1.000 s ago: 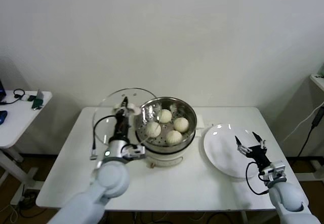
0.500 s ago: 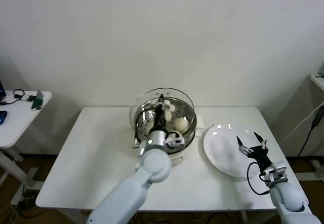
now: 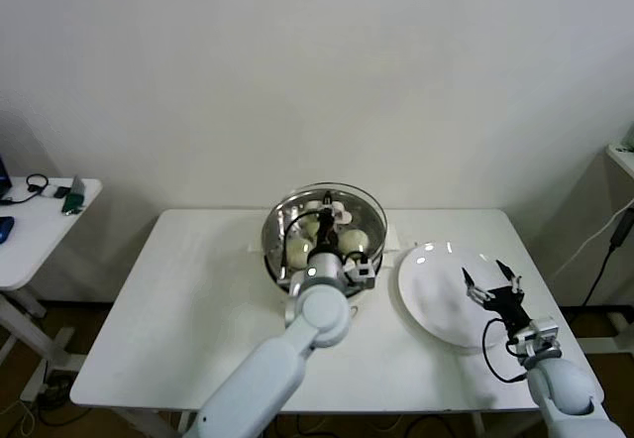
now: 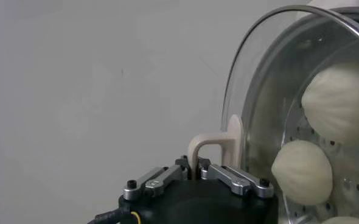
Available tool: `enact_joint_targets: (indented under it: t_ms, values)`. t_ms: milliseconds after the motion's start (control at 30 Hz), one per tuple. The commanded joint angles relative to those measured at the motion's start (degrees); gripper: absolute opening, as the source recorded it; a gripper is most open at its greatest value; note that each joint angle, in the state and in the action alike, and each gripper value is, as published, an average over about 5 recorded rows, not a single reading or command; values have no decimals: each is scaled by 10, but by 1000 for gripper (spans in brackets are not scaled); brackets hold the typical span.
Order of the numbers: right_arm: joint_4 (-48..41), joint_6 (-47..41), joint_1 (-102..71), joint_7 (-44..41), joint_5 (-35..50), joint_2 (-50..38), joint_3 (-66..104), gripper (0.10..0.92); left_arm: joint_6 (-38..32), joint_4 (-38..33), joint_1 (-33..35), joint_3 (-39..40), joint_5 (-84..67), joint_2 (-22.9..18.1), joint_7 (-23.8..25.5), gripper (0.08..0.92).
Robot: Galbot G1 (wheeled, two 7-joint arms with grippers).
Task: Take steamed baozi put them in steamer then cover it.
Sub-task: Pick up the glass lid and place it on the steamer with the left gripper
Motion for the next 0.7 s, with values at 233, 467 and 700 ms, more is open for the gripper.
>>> enact_joint_targets:
  t_ms: [233,467,700]
  values:
    - [-2,2,1,-1,-3,2,1,823,28,22,-3,3,32,-15,31,151]
    - [-4,3,1,-2,-4,4,1,823,28,22,0,-1,35,-8,31,151]
    - [-5,3,2,-3,-5,5,1,823,28,25,2,0,31,-12,30,151]
